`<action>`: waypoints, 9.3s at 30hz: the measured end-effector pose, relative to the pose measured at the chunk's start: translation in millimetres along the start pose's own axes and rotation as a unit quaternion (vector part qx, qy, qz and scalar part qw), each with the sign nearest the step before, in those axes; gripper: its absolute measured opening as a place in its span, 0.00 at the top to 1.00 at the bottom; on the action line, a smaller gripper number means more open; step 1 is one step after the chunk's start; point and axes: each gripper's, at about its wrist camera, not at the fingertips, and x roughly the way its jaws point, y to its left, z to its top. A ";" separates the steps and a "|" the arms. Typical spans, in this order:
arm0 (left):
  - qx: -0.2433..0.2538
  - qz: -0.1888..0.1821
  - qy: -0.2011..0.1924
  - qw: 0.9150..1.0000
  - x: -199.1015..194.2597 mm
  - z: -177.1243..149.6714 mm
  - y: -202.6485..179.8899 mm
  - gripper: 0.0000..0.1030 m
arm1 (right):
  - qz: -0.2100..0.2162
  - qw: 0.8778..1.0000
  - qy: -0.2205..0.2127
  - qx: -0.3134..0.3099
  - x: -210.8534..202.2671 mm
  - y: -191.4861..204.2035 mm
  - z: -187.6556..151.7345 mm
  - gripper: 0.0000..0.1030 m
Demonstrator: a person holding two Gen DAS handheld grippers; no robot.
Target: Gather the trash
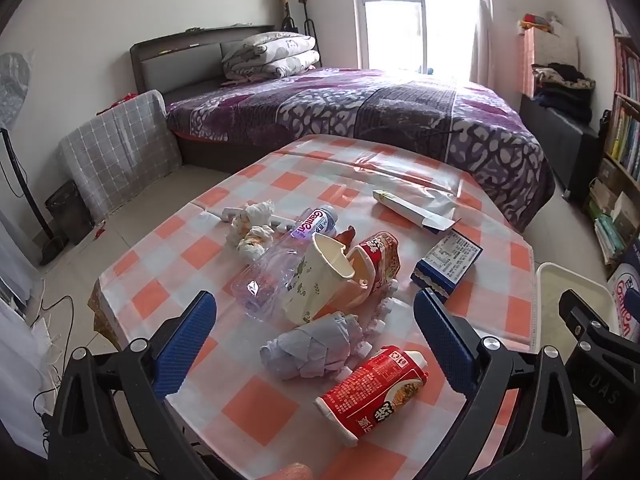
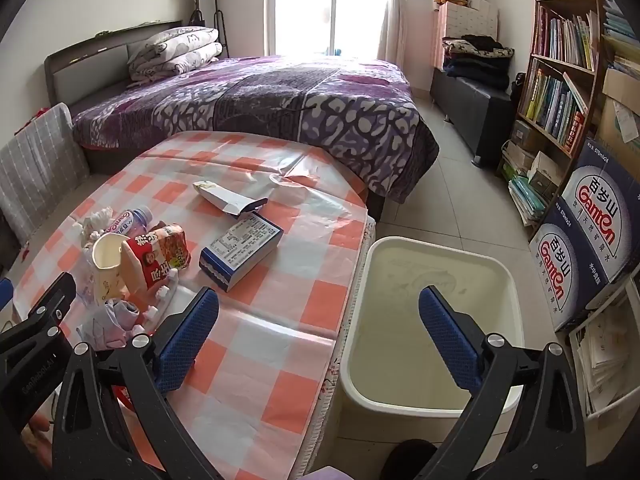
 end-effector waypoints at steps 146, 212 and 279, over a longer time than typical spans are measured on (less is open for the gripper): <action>0.121 -0.283 0.124 0.943 43.5 58.0 -173.8 0.82 | -0.049 0.971 0.142 0.187 72.7 -171.4 59.1 0.58; 0.168 -0.003 0.217 0.962 170.6 80.8 -18.0 0.30 | -0.023 0.980 0.147 0.135 113.3 -71.1 75.4 0.07; 0.018 -0.118 0.144 0.982 133.5 118.2 22.8 0.39 | 0.052 0.987 0.112 0.103 126.2 46.8 97.6 0.45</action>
